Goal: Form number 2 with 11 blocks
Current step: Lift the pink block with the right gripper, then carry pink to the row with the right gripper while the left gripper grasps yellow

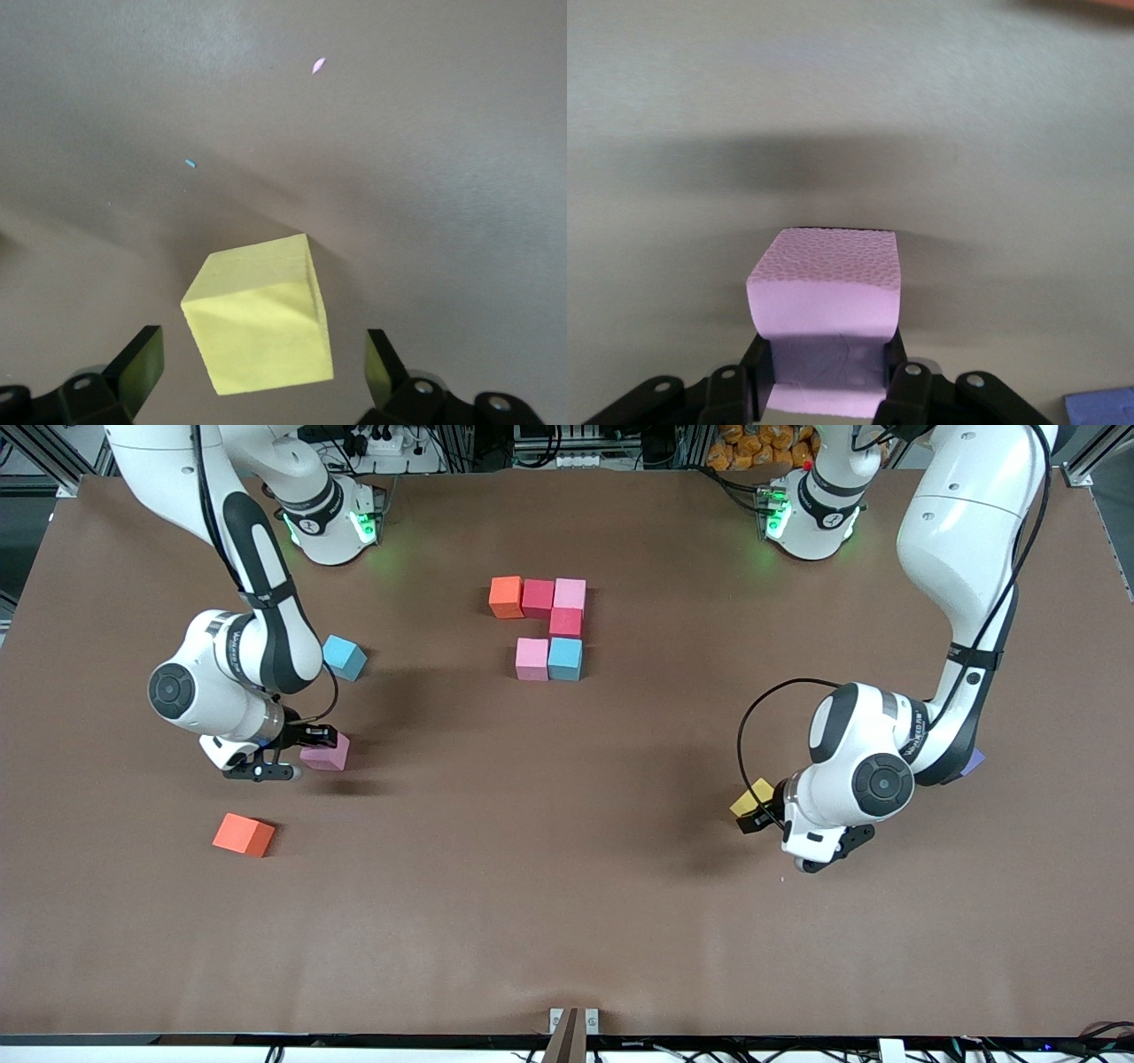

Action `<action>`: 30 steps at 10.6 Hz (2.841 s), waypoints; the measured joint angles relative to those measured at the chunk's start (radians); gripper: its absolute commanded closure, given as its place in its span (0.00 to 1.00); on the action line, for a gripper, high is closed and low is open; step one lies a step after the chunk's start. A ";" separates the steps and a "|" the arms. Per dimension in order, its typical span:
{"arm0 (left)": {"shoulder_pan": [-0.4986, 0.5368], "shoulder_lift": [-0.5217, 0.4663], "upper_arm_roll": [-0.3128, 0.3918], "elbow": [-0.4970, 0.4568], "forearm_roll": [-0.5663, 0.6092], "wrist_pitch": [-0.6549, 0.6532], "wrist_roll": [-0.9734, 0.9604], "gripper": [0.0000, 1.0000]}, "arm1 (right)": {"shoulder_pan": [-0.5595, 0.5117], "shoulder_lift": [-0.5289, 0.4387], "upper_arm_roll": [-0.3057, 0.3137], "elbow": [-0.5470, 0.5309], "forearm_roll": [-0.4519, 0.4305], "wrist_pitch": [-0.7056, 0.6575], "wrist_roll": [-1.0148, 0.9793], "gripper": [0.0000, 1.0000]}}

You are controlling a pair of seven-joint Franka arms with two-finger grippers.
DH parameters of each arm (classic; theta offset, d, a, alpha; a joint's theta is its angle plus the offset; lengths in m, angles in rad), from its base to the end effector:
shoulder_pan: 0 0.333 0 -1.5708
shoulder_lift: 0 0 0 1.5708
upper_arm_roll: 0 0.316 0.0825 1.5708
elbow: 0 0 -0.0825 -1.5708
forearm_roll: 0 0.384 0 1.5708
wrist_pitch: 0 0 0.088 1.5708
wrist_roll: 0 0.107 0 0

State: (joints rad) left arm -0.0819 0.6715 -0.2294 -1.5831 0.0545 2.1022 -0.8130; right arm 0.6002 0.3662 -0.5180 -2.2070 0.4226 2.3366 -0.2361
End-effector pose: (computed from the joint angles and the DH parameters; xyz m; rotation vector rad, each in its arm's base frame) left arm 0.6568 -0.1876 0.2407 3.0172 0.7857 -0.2612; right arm 0.5319 0.0456 0.2197 -3.0242 -0.0158 0.2307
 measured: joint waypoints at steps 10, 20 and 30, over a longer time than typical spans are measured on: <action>0.004 0.055 0.000 -0.025 -0.001 0.061 -0.027 0.68 | -0.002 -0.071 0.265 0.157 -0.079 -0.240 -0.510 0.73; 0.003 0.047 -0.002 0.006 -0.001 0.075 -0.024 1.00 | -0.009 -0.070 0.606 0.101 -0.467 -0.047 -0.544 0.73; 0.003 0.010 -0.002 0.025 -0.001 0.074 -0.011 1.00 | -0.011 -0.073 0.749 -0.055 -0.480 0.077 -0.456 0.73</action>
State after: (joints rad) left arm -0.0785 0.6815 -0.2319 -1.5585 0.0538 2.1761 -0.8240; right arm 0.5889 0.2934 0.2306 -2.2621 -0.0577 2.4141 -0.6917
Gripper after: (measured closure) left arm 0.383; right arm 0.480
